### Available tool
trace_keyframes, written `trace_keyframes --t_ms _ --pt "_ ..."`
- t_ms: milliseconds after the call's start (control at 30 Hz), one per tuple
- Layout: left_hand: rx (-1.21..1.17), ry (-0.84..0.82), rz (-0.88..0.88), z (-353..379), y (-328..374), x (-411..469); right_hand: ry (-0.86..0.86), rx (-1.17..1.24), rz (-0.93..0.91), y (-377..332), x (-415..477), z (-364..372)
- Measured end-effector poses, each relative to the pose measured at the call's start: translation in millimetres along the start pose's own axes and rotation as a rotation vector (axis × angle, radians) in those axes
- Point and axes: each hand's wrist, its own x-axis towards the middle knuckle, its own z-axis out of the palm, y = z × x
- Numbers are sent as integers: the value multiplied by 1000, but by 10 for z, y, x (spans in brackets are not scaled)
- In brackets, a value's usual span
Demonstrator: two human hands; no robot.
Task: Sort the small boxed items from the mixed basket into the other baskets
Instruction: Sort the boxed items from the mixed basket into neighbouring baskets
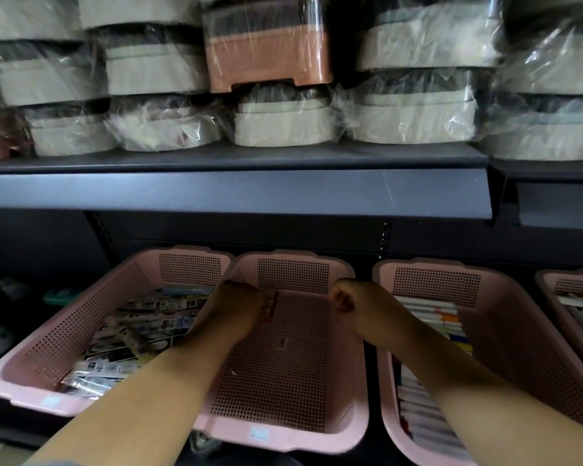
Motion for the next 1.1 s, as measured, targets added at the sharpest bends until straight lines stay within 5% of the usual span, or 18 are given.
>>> trace_keyframes --t_ms 100,267,333,567,867,1100 --pt "114 -53 123 -20 -45 14 8 9 -8 -19 0 -12" --pt "770 -203 514 -144 87 -5 62 49 -35 -70 -29 -126" --pt "861 -198 639 -169 276 -160 84 54 -52 -74 -51 -226" --pt "771 -103 879 303 962 -688 194 -69 -34 194 -433 -835" --pt "581 -110 1138 1637 1928 -1525 305 -217 271 1130 -1759 -1806" --pt "480 -325 1240 2742 2354 -2232 296 -365 573 1721 -2825 -2338"
